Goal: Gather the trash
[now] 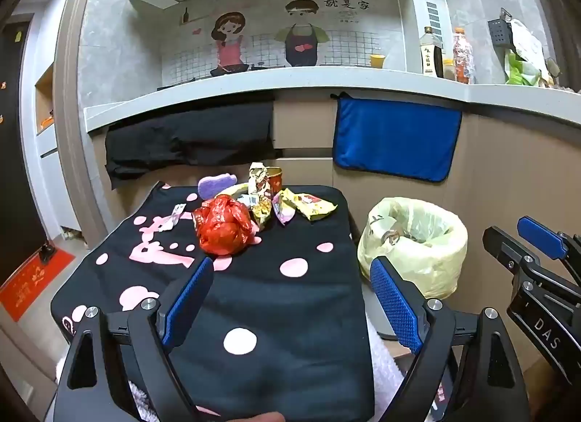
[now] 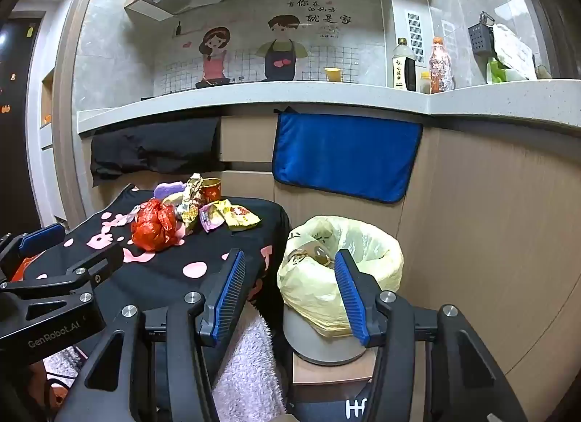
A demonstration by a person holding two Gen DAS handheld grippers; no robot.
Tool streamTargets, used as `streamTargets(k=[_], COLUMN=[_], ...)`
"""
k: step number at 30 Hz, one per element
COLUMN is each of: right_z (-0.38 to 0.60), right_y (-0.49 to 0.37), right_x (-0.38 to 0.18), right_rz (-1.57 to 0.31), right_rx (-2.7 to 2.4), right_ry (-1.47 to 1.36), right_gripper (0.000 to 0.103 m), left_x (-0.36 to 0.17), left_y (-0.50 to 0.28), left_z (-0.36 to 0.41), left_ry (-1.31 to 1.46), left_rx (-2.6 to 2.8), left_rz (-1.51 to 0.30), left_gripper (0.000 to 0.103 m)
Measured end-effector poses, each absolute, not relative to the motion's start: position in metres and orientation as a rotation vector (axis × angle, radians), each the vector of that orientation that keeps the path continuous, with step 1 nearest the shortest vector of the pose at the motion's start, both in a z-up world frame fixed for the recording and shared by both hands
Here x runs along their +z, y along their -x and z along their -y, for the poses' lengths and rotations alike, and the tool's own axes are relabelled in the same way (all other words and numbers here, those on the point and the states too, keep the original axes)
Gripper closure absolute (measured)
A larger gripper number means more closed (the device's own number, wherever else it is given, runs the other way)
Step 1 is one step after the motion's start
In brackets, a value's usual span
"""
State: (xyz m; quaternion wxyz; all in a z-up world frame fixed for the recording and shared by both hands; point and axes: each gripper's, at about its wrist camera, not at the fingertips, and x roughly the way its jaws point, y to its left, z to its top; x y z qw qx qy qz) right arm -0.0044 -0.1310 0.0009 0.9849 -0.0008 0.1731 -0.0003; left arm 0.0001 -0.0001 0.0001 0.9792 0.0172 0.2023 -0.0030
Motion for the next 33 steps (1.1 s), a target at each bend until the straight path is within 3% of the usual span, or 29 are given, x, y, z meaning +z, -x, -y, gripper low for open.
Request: streamTargets(k=[33], right_z=[0.1348], right_y=[0.0022], right_x=[-0.0008], right_rz=[-0.347], right_rx=[-0.015], right_ry=[-0.005], right_gripper=[0.054], left_x=[-0.0011], left_y=[0.0033], left_z=[0.0086], left_ry=[-0.034], left_rx=[-0.013], left_rz=[-0.402], left_gripper=[0.015])
